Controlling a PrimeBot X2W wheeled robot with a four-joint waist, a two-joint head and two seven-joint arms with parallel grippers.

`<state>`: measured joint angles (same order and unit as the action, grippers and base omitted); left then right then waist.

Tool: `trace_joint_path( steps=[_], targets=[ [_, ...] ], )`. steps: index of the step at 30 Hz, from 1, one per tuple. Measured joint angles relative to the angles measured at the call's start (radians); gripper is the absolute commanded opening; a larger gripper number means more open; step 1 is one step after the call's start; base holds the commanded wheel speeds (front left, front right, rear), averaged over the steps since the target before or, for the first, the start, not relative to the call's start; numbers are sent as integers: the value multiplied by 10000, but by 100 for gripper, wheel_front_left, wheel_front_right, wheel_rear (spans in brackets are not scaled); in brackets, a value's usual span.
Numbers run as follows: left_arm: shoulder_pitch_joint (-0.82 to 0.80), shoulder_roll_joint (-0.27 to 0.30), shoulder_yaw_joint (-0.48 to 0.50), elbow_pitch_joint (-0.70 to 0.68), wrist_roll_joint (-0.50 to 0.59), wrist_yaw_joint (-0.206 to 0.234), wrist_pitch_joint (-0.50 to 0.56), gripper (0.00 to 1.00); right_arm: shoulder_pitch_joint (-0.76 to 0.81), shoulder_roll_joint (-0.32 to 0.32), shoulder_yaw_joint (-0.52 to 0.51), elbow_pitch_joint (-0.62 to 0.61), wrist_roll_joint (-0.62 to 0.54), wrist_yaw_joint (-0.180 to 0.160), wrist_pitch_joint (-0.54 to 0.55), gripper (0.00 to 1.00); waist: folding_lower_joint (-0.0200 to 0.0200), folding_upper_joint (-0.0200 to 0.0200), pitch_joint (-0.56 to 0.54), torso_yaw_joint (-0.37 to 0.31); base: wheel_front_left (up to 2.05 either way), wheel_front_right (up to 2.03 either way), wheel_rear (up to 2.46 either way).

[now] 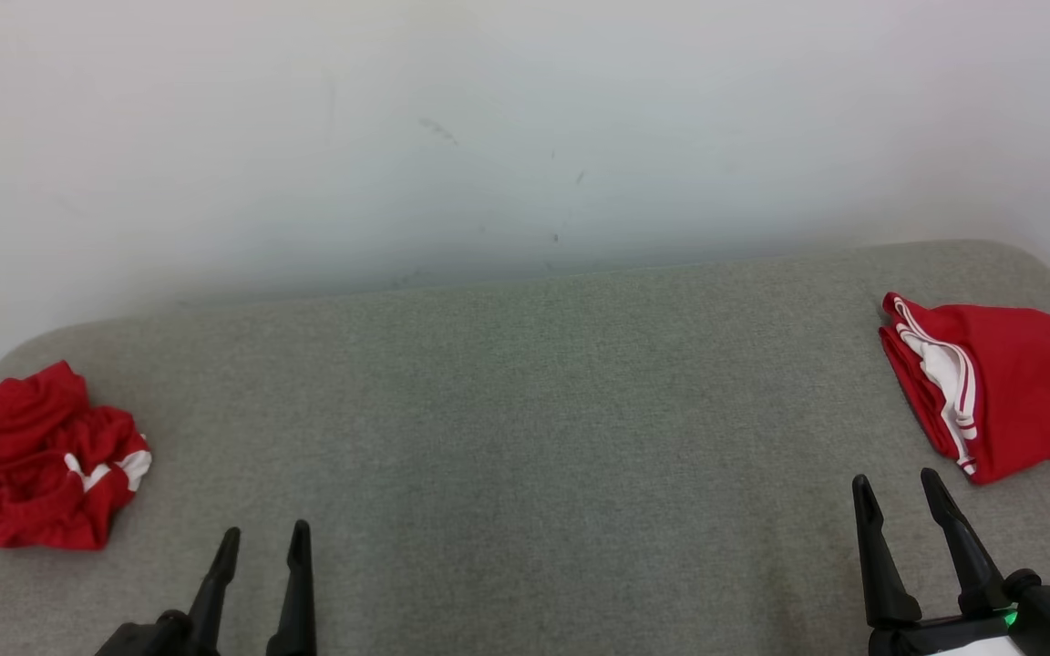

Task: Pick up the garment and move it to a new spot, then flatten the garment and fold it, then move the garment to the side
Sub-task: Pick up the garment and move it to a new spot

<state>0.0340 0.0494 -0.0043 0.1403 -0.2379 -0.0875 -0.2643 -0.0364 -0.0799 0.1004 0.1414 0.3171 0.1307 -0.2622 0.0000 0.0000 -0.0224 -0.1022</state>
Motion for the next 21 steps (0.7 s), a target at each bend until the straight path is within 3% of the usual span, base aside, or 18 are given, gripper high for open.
trace_joint_path(
  steps=[10,21],
  targets=[
    [-136,-2,-33,73,0,-12,2,100,-4,4,46,63,15,0,-2,100,0,0,-34,384,0,0,0],
    [-276,-4,54,159,186,-4,0,100,32,63,224,203,228,0,-2,100,0,0,-45,1897,0,0,0]
  ],
)
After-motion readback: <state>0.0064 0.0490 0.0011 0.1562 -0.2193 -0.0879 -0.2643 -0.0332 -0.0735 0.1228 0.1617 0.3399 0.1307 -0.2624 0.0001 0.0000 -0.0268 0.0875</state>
